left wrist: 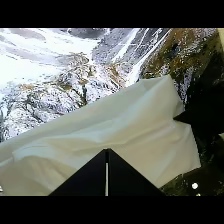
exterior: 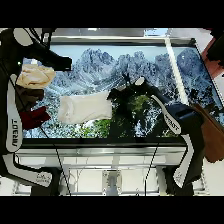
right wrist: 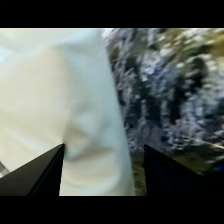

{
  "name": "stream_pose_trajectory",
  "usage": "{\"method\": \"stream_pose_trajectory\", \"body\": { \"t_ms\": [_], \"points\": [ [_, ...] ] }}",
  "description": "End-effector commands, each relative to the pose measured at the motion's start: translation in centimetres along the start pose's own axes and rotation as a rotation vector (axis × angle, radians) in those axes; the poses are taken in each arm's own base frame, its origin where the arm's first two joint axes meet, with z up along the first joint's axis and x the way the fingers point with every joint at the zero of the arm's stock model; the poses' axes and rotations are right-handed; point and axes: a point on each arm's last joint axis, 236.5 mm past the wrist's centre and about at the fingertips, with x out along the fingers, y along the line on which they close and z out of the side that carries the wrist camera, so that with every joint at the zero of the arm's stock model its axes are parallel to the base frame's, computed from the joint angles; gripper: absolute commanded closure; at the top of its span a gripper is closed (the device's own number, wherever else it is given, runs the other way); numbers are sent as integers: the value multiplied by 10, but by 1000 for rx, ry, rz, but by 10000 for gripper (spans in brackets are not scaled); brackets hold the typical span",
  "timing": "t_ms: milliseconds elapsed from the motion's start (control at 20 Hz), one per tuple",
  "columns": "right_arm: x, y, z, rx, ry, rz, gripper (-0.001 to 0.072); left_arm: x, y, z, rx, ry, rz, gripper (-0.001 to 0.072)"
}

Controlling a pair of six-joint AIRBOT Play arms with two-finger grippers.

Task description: Fold the shirts.

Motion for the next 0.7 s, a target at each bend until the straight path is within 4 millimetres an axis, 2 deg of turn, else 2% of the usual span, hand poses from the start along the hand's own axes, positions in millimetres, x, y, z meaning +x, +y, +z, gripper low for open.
{"method": "stream_pose_trajectory", "body": {
  "t_ms": [0,100,150,200,250,350,450,550,650],
  "points": [
    [22,18,-20,-15,58,49,167,0,0,0,7,0,1,692],
    [33,27,-37,-30,102,56,185,0,0,0,12,1,0,692],
    [36,34,-42,-34,116,68,333,0,0,-1,12,4,0,692],
    [37,41,-46,-34,125,92,551,0,0,-2,15,8,-1,693],
    [35,51,-47,-42,128,127,677,0,0,-4,21,17,-3,693],
    [18,66,-39,-85,110,206,689,0,-1,-7,23,30,-5,692],
    [-14,65,-20,-114,52,201,689,0,-1,-7,22,29,-5,693],
    [-62,49,4,-141,-22,131,689,0,-1,-7,22,30,-5,692],
    [-124,19,19,-126,-81,16,689,0,-1,-8,22,35,-6,693]
  ]
}}
